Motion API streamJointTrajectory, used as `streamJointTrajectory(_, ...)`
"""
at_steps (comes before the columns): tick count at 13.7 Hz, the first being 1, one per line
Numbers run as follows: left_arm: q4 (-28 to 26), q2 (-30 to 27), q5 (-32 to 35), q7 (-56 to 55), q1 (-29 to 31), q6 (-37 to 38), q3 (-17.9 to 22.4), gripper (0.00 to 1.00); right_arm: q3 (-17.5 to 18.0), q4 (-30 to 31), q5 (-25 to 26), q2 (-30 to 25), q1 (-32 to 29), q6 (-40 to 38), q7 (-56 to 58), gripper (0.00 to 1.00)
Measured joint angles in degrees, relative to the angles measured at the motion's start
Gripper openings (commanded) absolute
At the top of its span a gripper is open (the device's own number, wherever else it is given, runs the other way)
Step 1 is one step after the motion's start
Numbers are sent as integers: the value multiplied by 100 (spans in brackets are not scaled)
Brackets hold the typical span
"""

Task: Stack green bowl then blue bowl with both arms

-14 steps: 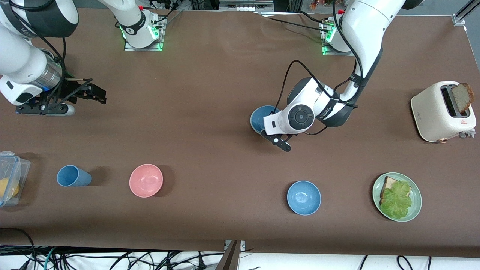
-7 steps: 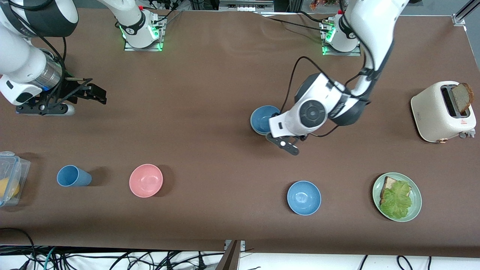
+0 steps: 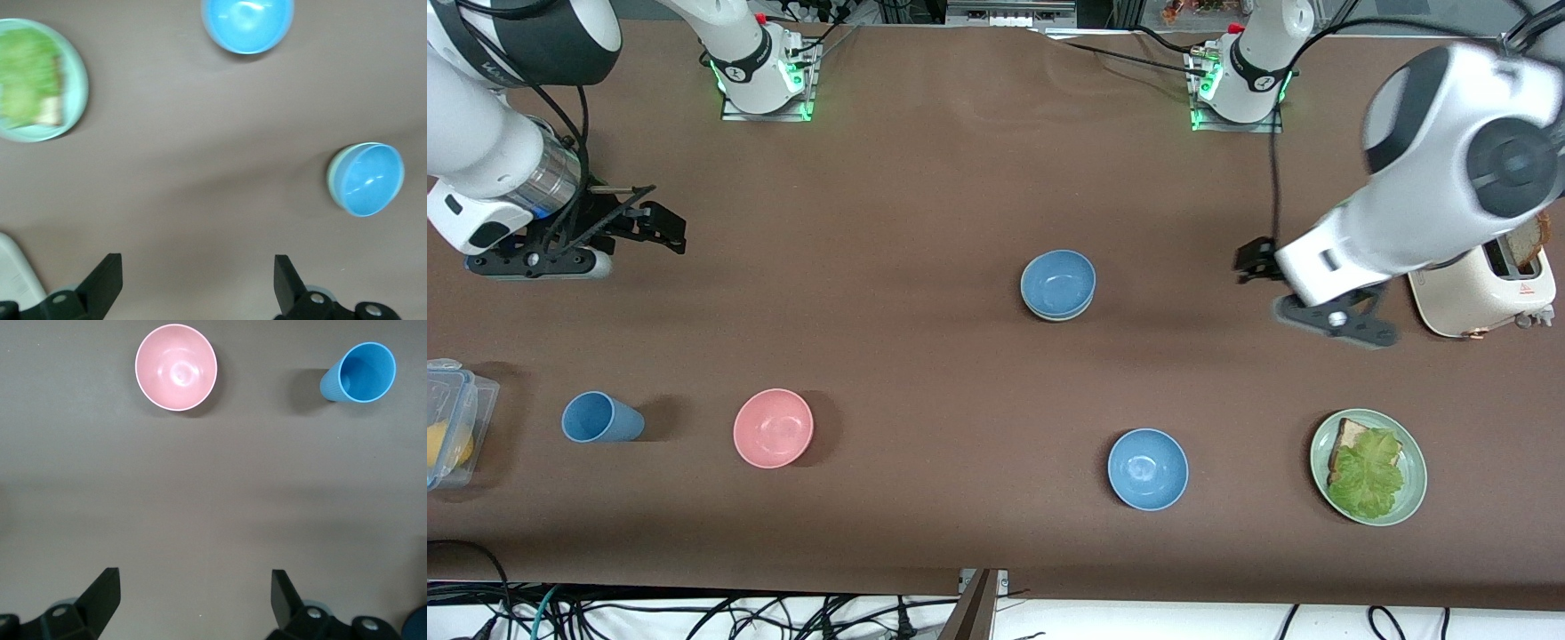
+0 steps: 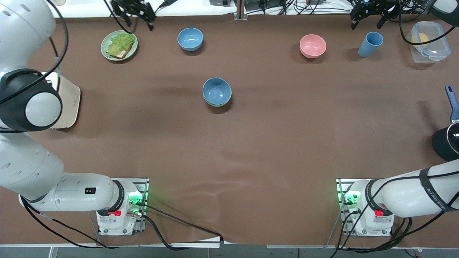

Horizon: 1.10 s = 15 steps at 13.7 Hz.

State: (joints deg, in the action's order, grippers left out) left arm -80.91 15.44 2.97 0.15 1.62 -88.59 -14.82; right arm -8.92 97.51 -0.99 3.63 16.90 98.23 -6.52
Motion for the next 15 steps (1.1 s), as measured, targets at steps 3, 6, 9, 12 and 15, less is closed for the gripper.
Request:
streamJointTrajectory(3,566,-6,200,-2,331,361,82,100,-2,-6,0,30,-1,0,0,100)
streamJointTrajectory(6,475,-58,137,-2,355,248,314,100,-3,-8,0,31,-2,-3,0,100)
streamJointTrajectory(9,-657,-732,-17,-22,-416,-599,1198,100,-4,-15,0,33,-3,-3,2,100)
streamJointTrajectory(12,-1556,-1420,-33,-61,-584,-774,1413,100,-5,-15,0,40,-6,-5,11,100)
streamJointTrajectory(15,-1628,-1434,-33,-61,-583,-748,1465,100,-14,-15,0,59,-23,-7,315,100)
